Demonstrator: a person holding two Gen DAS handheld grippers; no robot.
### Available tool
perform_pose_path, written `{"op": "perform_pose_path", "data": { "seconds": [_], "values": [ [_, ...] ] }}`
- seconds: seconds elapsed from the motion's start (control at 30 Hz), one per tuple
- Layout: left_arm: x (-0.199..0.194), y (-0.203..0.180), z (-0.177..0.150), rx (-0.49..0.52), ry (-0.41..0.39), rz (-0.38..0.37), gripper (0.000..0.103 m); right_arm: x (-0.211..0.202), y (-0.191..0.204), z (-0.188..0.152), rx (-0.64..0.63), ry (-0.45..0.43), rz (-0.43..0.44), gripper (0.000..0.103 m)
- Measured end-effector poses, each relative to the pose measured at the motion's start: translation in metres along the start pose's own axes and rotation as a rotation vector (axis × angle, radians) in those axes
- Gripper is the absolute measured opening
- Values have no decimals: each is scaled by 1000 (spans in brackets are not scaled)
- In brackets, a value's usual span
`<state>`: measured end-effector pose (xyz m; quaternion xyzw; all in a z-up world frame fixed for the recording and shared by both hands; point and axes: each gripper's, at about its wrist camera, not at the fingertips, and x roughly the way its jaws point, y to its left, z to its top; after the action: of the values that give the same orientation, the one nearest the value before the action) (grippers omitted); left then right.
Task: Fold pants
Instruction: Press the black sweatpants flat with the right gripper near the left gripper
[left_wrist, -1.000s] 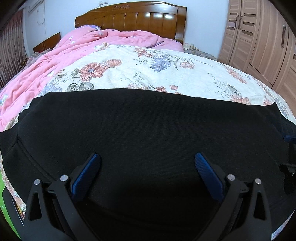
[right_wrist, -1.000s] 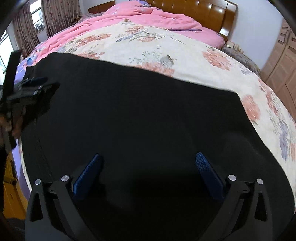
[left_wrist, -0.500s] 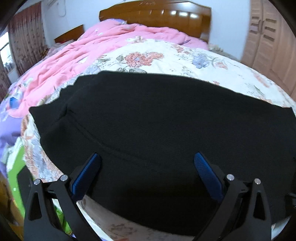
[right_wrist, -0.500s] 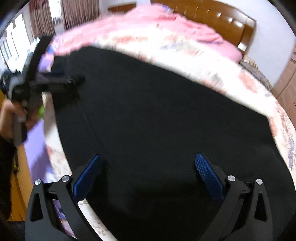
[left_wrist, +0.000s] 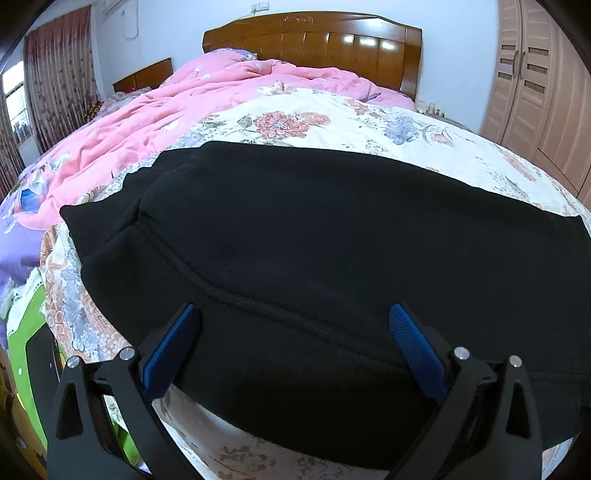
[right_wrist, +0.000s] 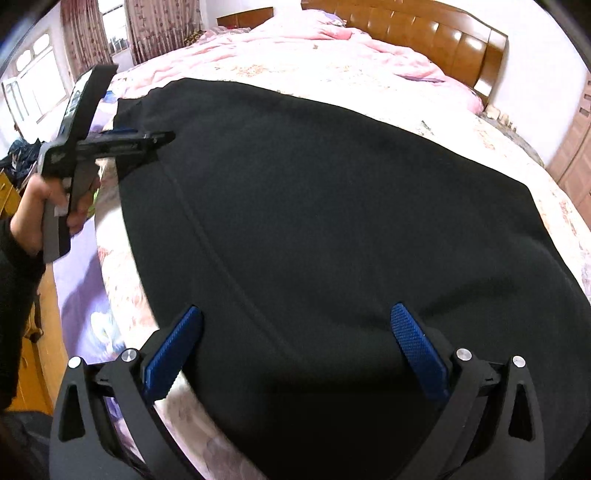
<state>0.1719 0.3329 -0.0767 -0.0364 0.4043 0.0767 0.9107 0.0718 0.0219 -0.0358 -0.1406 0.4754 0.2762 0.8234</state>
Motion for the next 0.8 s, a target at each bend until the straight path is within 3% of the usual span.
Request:
{"op": "perform_pose_path", "data": {
  "seconds": [0.13,0.23,0.33,0.43,0.5,0.53,0.57,0.67,0.7,0.73,0.77,0.8],
  "values": [
    [-19,-8,8,-6,-7,48,100,-24,-3,-21,11,-26,-10,99],
    [-52,-36,23,30,-93,-50,101,-50,-19,-41,93,-120,-64,98],
    [-54,-95,40,151,-54,-212,101,-60,-46,-51,205,-140,-142,99],
    [-39,-166,50,298,-11,-254,101,-63,-71,-53,289,-123,-157,98],
    [-29,-216,59,375,21,-326,101,-68,-78,-41,267,-134,-184,98],
    [-23,-245,63,437,27,-357,101,-69,-83,-32,244,-130,-205,99],
    [-18,-263,64,478,25,-339,101,-67,-87,-26,237,-118,-205,99],
    [18,-300,66,527,87,-284,101,-40,-129,-11,284,-15,-111,99],
    [30,-303,65,534,99,-267,102,-27,-139,-14,296,61,-124,99],
    [33,-300,65,516,73,-298,102,-20,-141,-19,272,104,-148,99],
    [38,-290,66,478,75,-331,102,-23,-133,-26,171,79,-164,99],
    [42,-279,69,426,91,-357,102,-25,-133,-34,164,83,-150,99]
  ]
}}
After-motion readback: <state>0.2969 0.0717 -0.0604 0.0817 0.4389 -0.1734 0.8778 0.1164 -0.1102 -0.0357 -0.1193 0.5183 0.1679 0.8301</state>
